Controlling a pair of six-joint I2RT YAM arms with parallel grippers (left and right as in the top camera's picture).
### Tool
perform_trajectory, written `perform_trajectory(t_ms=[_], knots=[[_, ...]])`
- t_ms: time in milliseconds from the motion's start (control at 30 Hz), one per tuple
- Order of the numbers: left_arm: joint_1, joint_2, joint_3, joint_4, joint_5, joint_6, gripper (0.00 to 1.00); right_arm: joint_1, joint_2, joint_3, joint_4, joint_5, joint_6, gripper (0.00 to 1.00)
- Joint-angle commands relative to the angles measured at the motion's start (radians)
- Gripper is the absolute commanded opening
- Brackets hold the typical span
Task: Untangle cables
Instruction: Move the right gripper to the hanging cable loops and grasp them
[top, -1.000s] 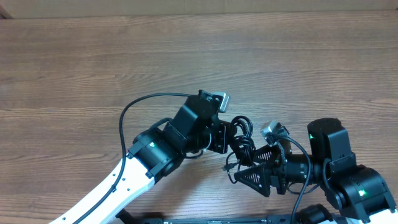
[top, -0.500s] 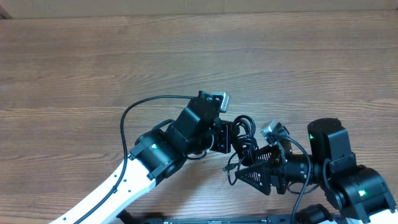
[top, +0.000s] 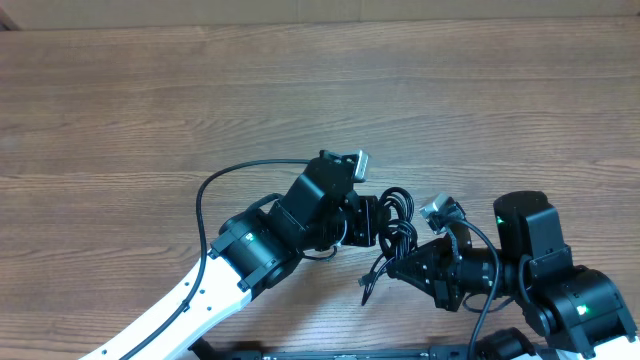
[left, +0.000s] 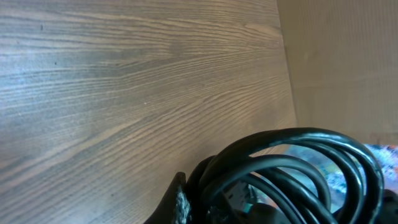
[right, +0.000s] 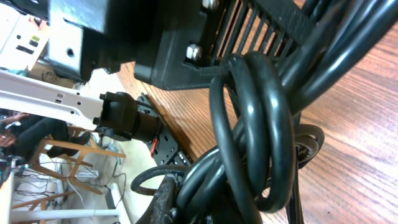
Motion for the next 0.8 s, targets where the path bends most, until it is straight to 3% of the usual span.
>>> perform_trajectory(t_ms=[0, 333, 467, 767], knots=[[0.017, 0.003, 0.007, 0.018, -0.016, -0.090, 0.04, 0.009, -0.006, 0.024, -0.004, -0.073, 0.006, 0.04], [0.114, 0.003, 0.007, -0.098, -0.061, -0.210, 0.04, 0.009, -0.006, 0.024, 0.029, -0.189, 0.002, 0.04], [0.123, 0.004, 0.007, -0.204, -0.157, -0.209, 0.04, 0.009, -0.006, 0.024, 0.164, -0.296, 0.002, 0.04], [0.123, 0.003, 0.007, -0.259, -0.177, -0.209, 0.04, 0.009, -0.006, 0.024, 0.377, -0.397, 0.003, 0.04]])
